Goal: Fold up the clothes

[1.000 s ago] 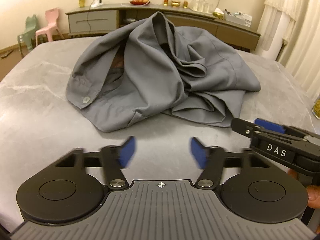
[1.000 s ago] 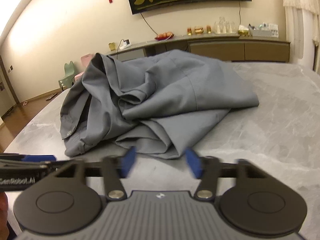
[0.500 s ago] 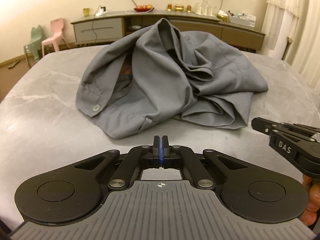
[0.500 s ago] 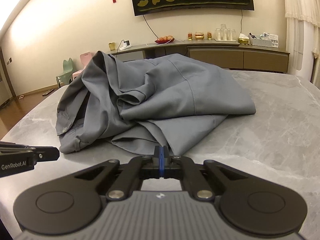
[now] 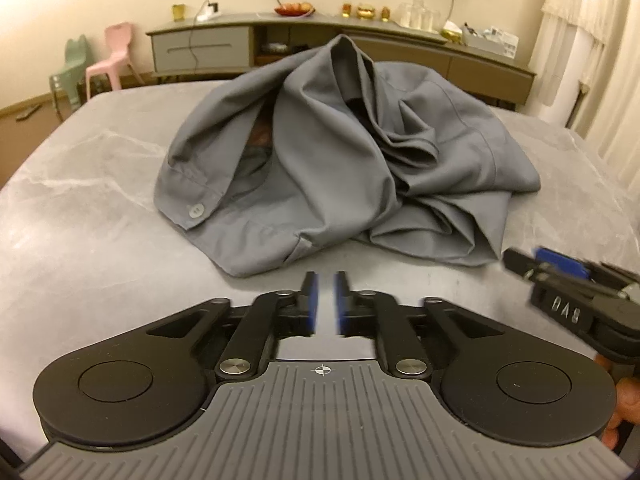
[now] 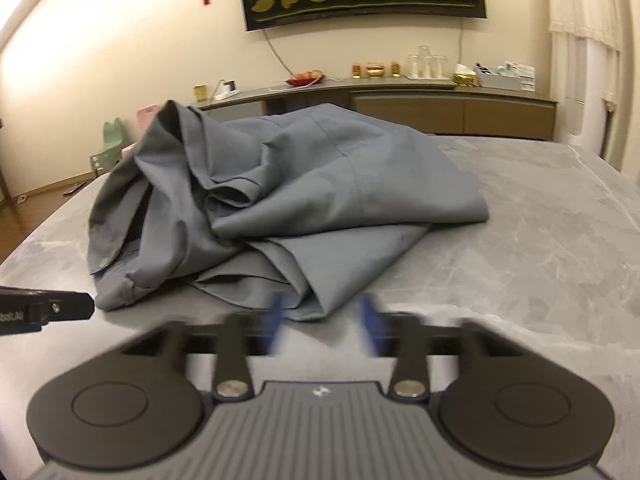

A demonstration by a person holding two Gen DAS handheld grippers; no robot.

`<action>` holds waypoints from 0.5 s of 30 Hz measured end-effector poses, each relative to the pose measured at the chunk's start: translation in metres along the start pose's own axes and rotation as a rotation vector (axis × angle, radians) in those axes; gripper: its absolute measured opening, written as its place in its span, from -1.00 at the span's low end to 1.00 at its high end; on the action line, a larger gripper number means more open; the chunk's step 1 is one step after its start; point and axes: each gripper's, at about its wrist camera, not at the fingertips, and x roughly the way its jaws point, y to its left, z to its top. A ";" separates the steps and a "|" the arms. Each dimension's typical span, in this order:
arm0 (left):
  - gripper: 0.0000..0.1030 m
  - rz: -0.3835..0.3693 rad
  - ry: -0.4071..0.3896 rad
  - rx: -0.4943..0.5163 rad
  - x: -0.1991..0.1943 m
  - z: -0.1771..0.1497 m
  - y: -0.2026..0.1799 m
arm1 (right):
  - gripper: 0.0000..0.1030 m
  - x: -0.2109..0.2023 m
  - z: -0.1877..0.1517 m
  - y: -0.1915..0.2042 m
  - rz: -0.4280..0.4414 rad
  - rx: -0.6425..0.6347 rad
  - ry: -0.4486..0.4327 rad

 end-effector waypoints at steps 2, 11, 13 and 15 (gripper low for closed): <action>0.16 0.012 -0.016 -0.015 -0.001 0.002 0.002 | 0.34 0.001 0.000 -0.001 -0.003 0.003 0.002; 0.45 0.030 -0.003 -0.053 0.015 0.006 0.018 | 0.49 0.013 -0.007 0.005 -0.016 -0.035 0.051; 0.48 0.026 0.002 -0.058 0.019 0.008 0.021 | 0.50 0.015 -0.007 0.007 -0.023 -0.047 0.056; 0.51 0.025 -0.004 -0.057 0.023 0.014 0.024 | 0.51 0.018 -0.001 0.010 -0.025 -0.069 0.053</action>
